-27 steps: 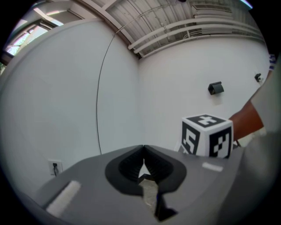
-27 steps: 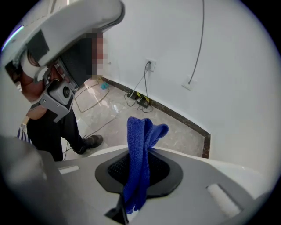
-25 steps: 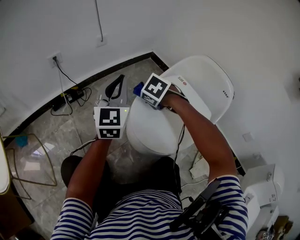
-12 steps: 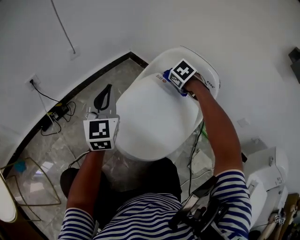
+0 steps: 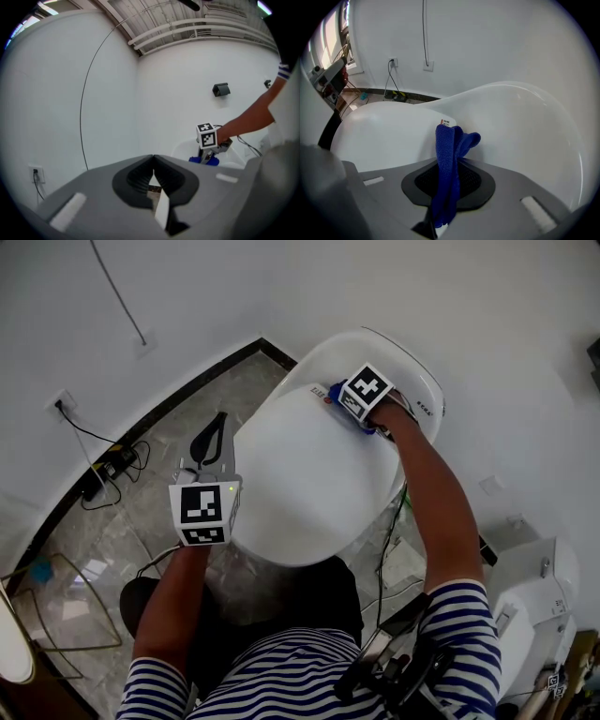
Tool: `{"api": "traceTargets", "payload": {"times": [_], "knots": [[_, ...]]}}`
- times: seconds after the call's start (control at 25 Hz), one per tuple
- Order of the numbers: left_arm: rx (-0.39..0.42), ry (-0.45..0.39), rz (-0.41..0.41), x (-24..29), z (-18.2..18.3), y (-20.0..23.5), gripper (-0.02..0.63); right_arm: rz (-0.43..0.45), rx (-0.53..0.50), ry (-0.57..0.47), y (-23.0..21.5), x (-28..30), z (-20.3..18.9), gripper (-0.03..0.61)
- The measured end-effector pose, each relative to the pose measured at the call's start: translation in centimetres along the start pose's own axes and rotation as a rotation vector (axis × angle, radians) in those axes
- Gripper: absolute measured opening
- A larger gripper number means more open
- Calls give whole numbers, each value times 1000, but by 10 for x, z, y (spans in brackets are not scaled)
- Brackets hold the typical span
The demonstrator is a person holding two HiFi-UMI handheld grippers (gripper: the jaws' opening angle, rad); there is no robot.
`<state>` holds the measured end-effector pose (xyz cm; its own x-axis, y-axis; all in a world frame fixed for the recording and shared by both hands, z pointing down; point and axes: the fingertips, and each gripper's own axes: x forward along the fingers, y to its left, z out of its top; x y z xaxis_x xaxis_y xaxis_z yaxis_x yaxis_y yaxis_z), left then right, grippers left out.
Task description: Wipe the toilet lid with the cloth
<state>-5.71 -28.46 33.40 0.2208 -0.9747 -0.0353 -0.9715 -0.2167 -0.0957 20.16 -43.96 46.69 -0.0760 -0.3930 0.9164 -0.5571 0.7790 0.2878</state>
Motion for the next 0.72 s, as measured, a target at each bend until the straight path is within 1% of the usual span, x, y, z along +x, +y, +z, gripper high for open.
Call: {"api": "traceTargets", "payload": {"times": [0.36, 0.6, 0.72], "knots": [[0, -3, 7, -12, 4, 4, 5, -21, -55, 19, 27, -7, 7, 61], [-10, -38, 12, -23, 17, 12, 5, -9, -74, 19, 64, -18, 17, 61], [-15, -40, 14, -26, 18, 16, 5, -15, -102, 23, 84, -24, 24, 61]]}}
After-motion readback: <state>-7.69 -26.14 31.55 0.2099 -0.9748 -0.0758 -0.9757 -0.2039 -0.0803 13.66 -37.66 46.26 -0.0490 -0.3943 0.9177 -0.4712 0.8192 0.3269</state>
